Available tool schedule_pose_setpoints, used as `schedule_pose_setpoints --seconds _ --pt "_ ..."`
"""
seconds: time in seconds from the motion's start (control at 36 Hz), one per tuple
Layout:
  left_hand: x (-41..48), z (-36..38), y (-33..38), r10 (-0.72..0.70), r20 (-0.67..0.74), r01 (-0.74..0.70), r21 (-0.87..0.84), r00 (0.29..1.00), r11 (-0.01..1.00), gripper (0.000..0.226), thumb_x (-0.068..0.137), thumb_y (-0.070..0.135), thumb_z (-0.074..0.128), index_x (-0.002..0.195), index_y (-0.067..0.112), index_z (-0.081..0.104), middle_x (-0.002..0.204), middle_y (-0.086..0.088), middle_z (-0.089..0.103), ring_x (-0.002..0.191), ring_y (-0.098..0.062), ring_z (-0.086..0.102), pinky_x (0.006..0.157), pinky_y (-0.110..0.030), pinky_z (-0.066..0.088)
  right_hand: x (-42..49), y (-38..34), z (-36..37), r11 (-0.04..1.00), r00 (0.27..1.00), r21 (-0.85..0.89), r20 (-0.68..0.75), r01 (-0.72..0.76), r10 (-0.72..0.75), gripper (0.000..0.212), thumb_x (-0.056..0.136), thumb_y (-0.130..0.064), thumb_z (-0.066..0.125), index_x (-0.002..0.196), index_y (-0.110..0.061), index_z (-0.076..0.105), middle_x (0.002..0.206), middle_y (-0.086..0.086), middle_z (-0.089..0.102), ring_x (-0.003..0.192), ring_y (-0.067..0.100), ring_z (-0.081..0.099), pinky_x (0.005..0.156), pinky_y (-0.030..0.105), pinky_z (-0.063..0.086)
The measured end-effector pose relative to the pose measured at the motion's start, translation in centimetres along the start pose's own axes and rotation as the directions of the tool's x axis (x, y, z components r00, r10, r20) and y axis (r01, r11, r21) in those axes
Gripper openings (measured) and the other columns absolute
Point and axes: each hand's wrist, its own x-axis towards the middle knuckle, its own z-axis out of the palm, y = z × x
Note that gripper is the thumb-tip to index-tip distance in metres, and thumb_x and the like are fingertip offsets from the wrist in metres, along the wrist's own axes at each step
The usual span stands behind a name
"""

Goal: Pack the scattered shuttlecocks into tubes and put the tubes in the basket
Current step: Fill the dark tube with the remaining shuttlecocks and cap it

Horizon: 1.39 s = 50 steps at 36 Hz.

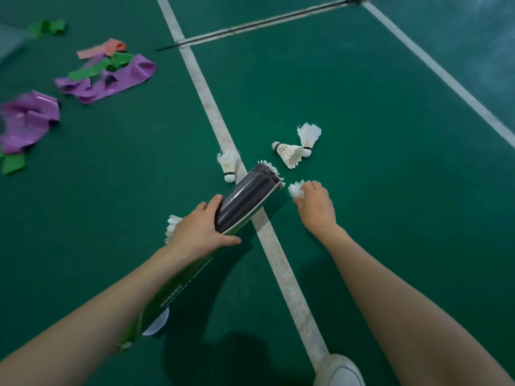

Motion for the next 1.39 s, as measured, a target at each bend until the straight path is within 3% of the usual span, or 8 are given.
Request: schedule_pose_setpoints --seconds 0.17,0.28,0.39,0.61,0.69,0.89,1.08,1.39 --pt "-1.2 1.3 1.6 0.094 0.003 -0.094 -0.008 0.996 0.996 0.101 0.067 0.062 0.074 0.145 0.029 0.019 0.122 0.002 0.050 0.096 -0.016 0.055 0.083 -0.033 0.053 -1.5 0.3 -5.2 0.699 0.896 0.708 -0.238 -0.104 0.374 0.030 0.096 -0.034 0.052 0.101 -0.006 0.060 0.119 0.002 0.053 0.131 0.022 0.037 0.107 0.032 0.027" --pt "-2.2 1.5 3.0 0.182 -0.025 -0.182 -0.001 0.983 0.983 0.102 0.070 0.063 0.071 0.148 0.031 0.014 0.119 0.006 0.046 0.099 -0.014 0.050 0.086 -0.032 0.048 -3.7 0.8 -7.8 0.648 0.892 0.762 -0.305 0.018 0.334 0.042 0.095 -0.038 0.053 0.078 0.000 0.047 0.068 -0.002 0.043 0.062 0.009 0.036 0.059 0.024 0.031" --pt "-2.8 1.4 4.3 0.279 -0.075 -0.281 -0.009 0.957 0.960 0.100 0.071 0.061 0.071 0.148 0.034 0.014 0.119 0.009 0.044 0.101 -0.011 0.047 0.086 -0.030 0.047 -6.0 0.5 -9.6 0.636 0.960 0.769 -0.227 0.073 0.164 0.031 0.096 -0.033 0.052 0.070 -0.016 0.049 0.055 -0.016 0.040 0.051 0.001 0.030 0.052 0.016 0.028" --pt "-3.4 1.1 5.4 0.363 -0.198 -0.375 -0.023 0.911 0.927 0.097 0.068 0.058 0.075 0.146 0.029 0.026 0.118 0.004 0.049 0.102 -0.017 0.052 0.082 -0.034 0.048 -9.3 0.2 -10.2 0.538 0.971 0.825 -0.234 0.171 0.049 0.066 0.091 -0.067 0.023 0.142 -0.028 0.035 0.133 0.005 0.050 0.110 -0.003 0.049 0.104 0.017 0.035" --pt "-3.2 1.3 4.9 0.426 -0.238 -0.427 0.049 0.873 0.903 0.095 0.065 0.054 0.078 0.142 0.027 0.031 0.114 0.000 0.053 0.097 -0.023 0.056 0.078 -0.036 0.050 -9.8 -0.1 -10.7 0.641 0.979 0.745 -0.195 0.183 -0.052 0.088 0.078 -0.082 0.019 0.151 -0.033 0.010 0.133 0.026 0.036 0.116 0.037 0.045 0.100 0.048 0.033" --pt "-2.3 0.7 4.9 0.421 -0.261 -0.412 0.093 0.869 0.907 0.095 0.064 0.050 0.081 0.139 0.031 0.026 0.113 -0.003 0.055 0.096 -0.026 0.057 0.072 -0.038 0.050 -8.0 -0.2 -10.5 0.650 0.974 0.751 0.042 0.116 -0.222 0.091 0.071 -0.087 0.014 0.148 -0.042 -0.009 0.113 -0.068 0.011 0.115 -0.037 0.012 0.111 0.027 0.009" --pt "0.3 -0.2 4.9 0.221 -0.090 -0.219 0.034 0.971 0.975 0.094 0.068 0.058 0.073 0.143 0.039 0.020 0.110 0.008 0.046 0.098 -0.015 0.050 0.081 -0.033 0.048 -1.7 -0.4 -8.4 0.607 0.974 0.789 0.199 -0.091 -0.112 0.066 0.087 -0.075 0.013 0.147 -0.047 0.010 0.129 0.002 0.060 0.123 0.019 0.053 0.113 0.045 0.023" --pt "4.9 -0.9 3.3 -0.030 -0.044 0.029 -0.013 0.999 0.999 0.095 0.066 0.059 0.075 0.141 0.029 0.026 0.109 0.000 0.050 0.088 -0.020 0.055 0.076 -0.034 0.051 8.3 -1.2 -3.7 0.713 0.953 0.655 0.297 -0.252 0.064 0.044 0.101 -0.040 0.033 0.142 -0.024 0.038 0.135 0.001 0.048 0.115 0.018 0.046 0.104 0.037 0.035"
